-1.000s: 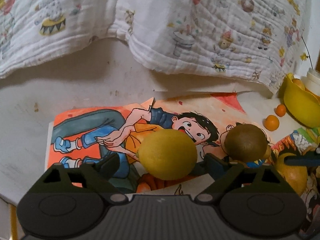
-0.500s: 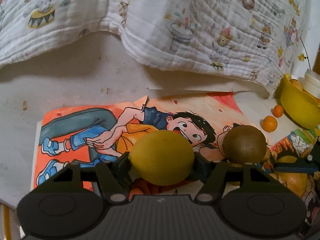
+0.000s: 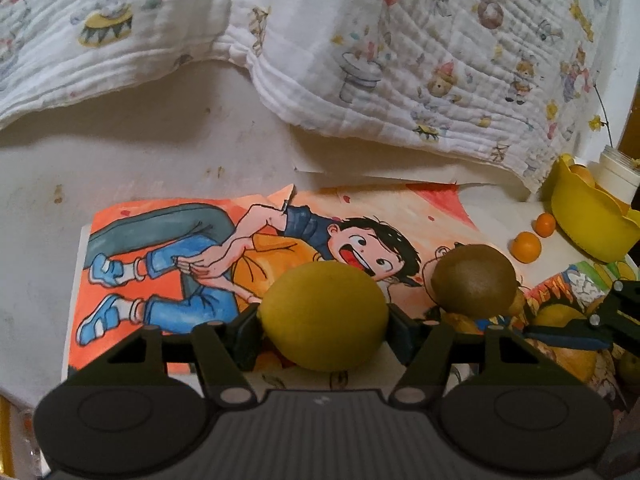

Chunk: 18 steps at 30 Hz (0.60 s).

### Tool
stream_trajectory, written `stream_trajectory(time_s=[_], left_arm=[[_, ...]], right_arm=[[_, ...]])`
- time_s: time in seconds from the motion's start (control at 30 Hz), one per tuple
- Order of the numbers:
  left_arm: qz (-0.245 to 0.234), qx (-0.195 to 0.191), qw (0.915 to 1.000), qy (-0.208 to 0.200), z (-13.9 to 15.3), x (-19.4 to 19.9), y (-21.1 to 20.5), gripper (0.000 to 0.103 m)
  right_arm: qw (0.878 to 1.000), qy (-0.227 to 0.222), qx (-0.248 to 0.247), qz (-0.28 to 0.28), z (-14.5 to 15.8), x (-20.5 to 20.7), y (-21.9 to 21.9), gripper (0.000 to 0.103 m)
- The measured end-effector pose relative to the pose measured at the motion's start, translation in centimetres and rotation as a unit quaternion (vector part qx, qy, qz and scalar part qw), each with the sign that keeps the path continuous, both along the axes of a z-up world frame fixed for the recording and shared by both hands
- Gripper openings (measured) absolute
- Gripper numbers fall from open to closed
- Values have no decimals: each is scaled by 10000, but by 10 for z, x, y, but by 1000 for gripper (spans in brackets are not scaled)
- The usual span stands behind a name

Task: Organize fruits
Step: 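Grasp the striped pepino with the right tool while the left tool grasps the yellow lemon, then lift the pepino with the right tool while the left tool carries the lemon over the tray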

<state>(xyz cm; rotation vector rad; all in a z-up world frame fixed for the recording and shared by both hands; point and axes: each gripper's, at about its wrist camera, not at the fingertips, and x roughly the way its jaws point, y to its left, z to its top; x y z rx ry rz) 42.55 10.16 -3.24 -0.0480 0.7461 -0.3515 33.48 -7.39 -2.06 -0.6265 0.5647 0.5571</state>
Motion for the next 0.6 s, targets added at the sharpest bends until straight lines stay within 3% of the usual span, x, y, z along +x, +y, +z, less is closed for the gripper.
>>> stream_trajectory(time_s=[0.3,0.6], left_arm=[[69,-29,10000,-58,13,-39,4,69],[41,-104,9995,-286,40,-111,-6,69]], right_arm=[[9995,-43,272,141,8,-35,1,54],[9970,213,730,163,34,-88,-24,54]])
